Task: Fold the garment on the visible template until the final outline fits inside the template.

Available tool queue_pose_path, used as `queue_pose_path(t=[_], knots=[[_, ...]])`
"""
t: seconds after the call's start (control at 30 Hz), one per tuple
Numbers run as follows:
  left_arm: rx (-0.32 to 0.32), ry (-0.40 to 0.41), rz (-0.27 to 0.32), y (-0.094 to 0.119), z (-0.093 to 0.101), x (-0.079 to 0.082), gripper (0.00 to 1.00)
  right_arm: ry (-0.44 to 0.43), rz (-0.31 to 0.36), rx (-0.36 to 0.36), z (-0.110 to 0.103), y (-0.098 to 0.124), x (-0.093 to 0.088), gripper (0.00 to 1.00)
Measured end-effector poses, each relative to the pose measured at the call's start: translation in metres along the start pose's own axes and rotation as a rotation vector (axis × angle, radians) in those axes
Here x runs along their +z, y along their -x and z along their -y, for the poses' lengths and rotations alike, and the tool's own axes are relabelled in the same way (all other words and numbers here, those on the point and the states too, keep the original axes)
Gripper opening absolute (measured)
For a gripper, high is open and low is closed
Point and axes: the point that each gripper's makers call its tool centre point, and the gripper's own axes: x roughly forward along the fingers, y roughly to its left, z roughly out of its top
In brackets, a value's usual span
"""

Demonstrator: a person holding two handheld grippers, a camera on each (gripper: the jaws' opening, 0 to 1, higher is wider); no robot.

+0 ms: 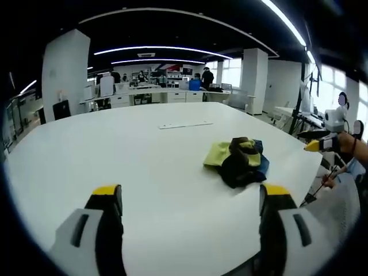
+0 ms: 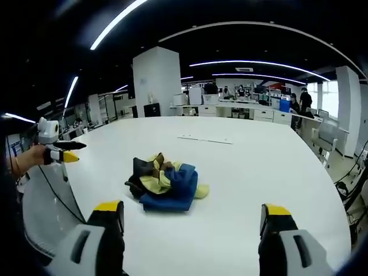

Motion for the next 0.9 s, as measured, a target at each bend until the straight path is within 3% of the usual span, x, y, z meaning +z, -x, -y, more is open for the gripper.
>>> queue_pose_path(t=[0.5,0.8,0.9], knots=[[-0.015,-0.05,-0.021,-0.008,0.004,0.006,0.95,-0.001,0.008,0.035,-0.005,-0.006,0.005,0.97],[-0.033,-0.053,-0.044,-0.013,0.02,0.008,0.93,0.009,0.001,0.082,-0.014,-0.013,0.016,0.92],[-0.054,-0.057,-0.047,-0.019,0.031,0.012,0.91,0.077,0.001,0.086,-0.014,-0.018,0.022,0.88]])
